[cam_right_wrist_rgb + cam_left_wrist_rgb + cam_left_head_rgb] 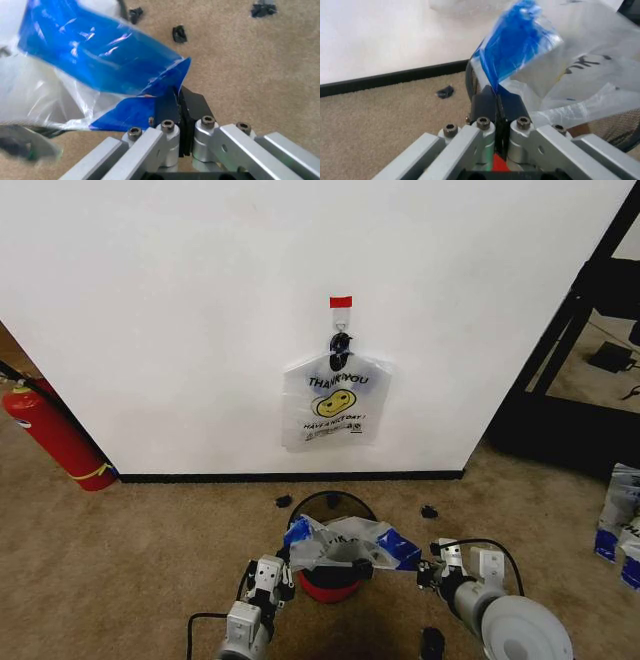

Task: Pick up the garbage bag from the wall and place it over the trash bin.

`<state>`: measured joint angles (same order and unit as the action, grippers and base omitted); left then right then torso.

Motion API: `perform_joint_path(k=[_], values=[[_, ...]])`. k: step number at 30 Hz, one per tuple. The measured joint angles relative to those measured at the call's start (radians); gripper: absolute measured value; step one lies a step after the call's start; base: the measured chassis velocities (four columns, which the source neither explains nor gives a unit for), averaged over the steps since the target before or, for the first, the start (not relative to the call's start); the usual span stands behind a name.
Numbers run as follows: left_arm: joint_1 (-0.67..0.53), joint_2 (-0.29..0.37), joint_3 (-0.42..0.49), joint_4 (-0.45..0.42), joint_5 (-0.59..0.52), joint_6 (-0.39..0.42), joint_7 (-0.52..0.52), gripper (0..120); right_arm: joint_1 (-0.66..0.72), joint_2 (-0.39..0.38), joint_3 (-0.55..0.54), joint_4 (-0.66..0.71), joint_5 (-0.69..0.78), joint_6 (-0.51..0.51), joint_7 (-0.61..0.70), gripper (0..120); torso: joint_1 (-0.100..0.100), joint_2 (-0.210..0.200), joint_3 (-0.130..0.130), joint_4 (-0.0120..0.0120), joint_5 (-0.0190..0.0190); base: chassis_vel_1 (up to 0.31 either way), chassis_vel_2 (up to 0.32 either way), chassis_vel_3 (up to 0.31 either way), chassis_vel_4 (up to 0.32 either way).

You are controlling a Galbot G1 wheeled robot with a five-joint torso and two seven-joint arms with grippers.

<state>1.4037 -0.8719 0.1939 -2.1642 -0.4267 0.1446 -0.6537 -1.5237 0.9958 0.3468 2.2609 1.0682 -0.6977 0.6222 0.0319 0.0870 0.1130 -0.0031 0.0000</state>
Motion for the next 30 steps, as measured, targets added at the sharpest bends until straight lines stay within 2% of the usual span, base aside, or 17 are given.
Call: perform_joint_path(k=[10,12,13,15,20,21,29,30], values=[[-0.057,-0.001,0.025,-0.004,-0.033,0.011,0.024,1,0.005,0.001,-0.002,0.014,-0.023,0.029,-0.029,0,0.000,0.000,0.000,-0.0001,0.0000,0.000,0.000,0.000,0.000],[-0.064,0.011,0.031,-0.013,-0.045,0.018,0.027,11,0.002,0.001,-0.002,0.023,-0.033,0.030,-0.036,0,0.000,0.000,0.000,0.0000,0.0000,0.000,0.000,0.000,0.000],[-0.064,0.011,0.031,-0.013,-0.045,0.018,0.027,11,0.002,0.001,-0.002,0.023,-0.033,0.030,-0.036,0,0.000,0.000,0.000,0.0000,0.0000,0.000,0.000,0.000,0.000],[-0.067,0.022,0.028,-0.025,-0.057,0.026,0.031,20,-0.004,-0.001,-0.002,0.028,-0.047,0.030,-0.046,0,0.000,0.000,0.000,0.0000,-0.0001,0.000,0.000,0.000,0.000],[-0.091,0.065,-0.008,-0.061,-0.112,0.056,0.048,40,-0.013,-0.007,-0.007,0.028,-0.078,0.030,-0.066,0,0.000,0.000,0.000,0.0000,-0.0001,0.000,0.000,0.000,0.000],[-0.091,0.065,-0.008,-0.061,-0.112,0.056,0.048,40,-0.013,-0.007,-0.007,0.028,-0.078,0.030,-0.066,0,0.000,0.000,0.000,0.0000,-0.0001,0.000,0.000,0.000,0.000],[-0.131,0.136,-0.008,-0.086,-0.216,0.135,0.105,73,-0.001,-0.024,-0.030,0.023,-0.083,0.030,-0.069,0,0.000,0.000,0.000,0.0000,-0.0001,0.000,0.000,0.000,0.000],[-0.131,0.136,-0.008,-0.086,-0.216,0.135,0.105,73,-0.001,-0.024,-0.030,0.023,-0.083,0.030,-0.069,0,0.000,0.000,0.000,0.0000,-0.0001,0.000,0.000,0.000,0.000]])
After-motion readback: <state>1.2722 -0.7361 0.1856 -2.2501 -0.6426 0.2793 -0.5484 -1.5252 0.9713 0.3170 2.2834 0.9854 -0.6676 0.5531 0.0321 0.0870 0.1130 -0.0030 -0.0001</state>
